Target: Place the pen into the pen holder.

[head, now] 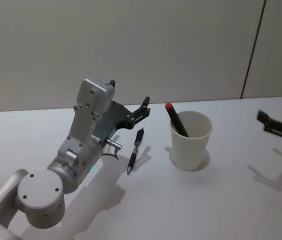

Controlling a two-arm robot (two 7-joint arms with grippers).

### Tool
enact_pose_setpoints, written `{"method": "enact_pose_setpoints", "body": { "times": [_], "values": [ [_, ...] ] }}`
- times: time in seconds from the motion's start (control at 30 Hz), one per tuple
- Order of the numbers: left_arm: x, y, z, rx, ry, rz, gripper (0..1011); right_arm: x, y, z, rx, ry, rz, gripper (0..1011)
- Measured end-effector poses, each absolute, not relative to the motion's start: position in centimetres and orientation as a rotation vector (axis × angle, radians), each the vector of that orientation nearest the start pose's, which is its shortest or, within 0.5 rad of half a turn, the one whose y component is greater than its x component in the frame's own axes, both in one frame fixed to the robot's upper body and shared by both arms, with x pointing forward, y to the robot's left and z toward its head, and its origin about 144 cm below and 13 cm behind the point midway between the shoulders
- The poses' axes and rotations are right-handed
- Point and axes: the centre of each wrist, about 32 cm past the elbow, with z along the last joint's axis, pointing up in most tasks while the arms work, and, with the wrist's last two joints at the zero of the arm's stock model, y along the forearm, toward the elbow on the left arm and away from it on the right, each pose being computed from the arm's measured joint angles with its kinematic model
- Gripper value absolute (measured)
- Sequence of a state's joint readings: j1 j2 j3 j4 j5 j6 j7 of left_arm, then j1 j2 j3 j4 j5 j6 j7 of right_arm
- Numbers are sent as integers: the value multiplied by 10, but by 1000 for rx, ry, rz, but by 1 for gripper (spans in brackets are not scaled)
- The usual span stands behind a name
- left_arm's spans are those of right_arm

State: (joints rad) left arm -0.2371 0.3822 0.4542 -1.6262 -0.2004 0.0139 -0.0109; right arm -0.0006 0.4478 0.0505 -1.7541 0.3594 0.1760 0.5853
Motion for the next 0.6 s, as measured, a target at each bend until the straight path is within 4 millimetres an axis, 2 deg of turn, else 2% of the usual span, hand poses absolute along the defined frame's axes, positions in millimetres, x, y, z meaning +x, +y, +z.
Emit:
{"method": "enact_pose_setpoints", "body": {
  "times": [0.27,0.6],
  "values": [
    [492,198,1204,61,-267,1124,1000,440,-374,1230,-183,-25,-891,1002],
    [490,200,1205,81,-270,1121,1001,432,-388,1232,-238,-5,-845,1002]
  ]
}}
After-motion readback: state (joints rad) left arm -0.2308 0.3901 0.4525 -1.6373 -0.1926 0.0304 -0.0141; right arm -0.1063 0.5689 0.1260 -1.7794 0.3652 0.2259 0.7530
